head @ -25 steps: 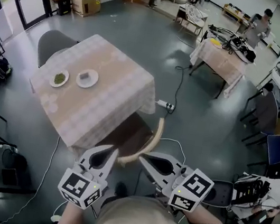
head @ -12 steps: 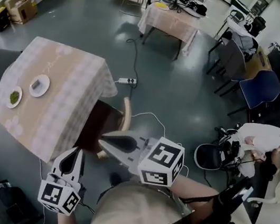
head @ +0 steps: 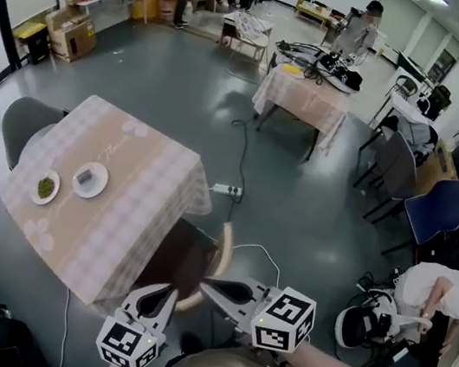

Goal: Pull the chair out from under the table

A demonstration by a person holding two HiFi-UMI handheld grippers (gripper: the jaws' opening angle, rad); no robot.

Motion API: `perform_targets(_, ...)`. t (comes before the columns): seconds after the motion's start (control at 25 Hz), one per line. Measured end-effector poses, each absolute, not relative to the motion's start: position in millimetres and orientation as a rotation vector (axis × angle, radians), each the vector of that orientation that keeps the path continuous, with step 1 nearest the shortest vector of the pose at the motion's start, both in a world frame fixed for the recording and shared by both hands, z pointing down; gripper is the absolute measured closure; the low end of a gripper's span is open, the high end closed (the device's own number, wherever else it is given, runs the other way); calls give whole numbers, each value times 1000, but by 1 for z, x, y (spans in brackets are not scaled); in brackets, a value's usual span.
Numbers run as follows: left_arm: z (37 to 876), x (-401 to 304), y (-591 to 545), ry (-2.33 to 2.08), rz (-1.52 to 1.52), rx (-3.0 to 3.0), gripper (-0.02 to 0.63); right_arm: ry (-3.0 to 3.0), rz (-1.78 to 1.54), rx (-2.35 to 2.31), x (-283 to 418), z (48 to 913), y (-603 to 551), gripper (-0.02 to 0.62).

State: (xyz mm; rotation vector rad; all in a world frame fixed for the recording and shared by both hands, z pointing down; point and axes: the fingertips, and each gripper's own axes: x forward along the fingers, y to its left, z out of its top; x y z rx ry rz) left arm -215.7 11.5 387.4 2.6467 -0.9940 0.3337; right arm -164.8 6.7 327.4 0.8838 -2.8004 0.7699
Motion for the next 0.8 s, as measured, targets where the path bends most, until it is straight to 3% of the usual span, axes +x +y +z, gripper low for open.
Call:
perform_targets(0.4,425,-146,-40,-1008,534,2609,600,-2656,1041,983,-66,381,-60,583)
perform_targets(0.8,488,-96,-61,-1094,889,2466,598,-2546,1239,679,-30,435,-103,583)
